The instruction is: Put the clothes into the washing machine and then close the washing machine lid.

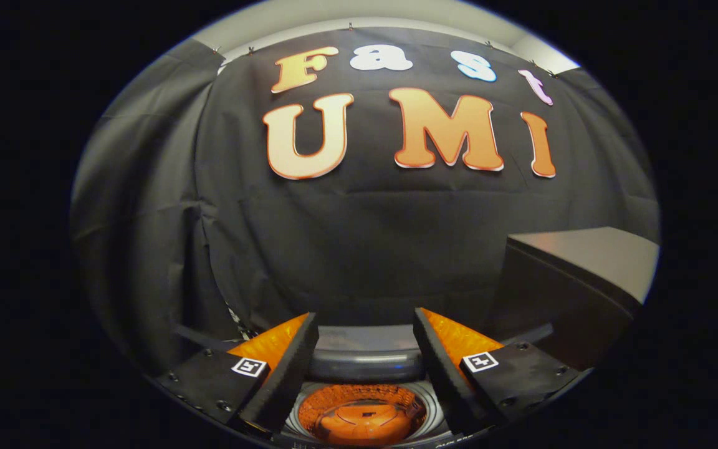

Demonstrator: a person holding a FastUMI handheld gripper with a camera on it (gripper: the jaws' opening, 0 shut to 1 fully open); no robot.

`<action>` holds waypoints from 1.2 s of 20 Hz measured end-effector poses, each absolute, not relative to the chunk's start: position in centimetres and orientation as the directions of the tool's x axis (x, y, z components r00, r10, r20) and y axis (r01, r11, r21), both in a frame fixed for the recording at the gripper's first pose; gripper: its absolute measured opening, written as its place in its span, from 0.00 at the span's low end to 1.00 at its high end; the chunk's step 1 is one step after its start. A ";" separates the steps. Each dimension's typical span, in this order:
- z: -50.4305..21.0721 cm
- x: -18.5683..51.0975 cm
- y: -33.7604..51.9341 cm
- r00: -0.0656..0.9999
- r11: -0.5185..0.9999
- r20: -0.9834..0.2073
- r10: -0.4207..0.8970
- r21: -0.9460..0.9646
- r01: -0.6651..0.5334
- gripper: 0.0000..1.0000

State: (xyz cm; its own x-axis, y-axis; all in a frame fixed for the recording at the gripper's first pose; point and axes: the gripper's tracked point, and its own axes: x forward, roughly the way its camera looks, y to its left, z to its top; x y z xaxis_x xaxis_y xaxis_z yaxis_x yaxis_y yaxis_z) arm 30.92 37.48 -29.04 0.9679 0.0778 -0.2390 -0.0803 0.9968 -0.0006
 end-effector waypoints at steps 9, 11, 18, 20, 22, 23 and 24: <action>-32.4 29.3 35.3 0.951 0.994 -0.297 0.084 0.090 -0.060 0.98; -30.1 28.8 34.9 0.953 0.994 -0.289 0.092 0.085 -0.071 0.98; -12.8 25.1 31.6 0.982 0.993 -0.153 0.113 0.038 -0.108 0.98; -8.2 23.6 29.7 0.985 0.992 -0.119 0.125 0.047 -0.120 0.98; -4.8 21.6 26.2 0.990 0.994 -0.092 0.109 0.031 -0.106 0.98; -3.1 20.4 24.3 0.993 0.995 -0.065 0.095 0.022 -0.094 0.98; -1.9 18.6 22.2 0.995 0.996 -0.049 0.085 0.014 -0.084 0.98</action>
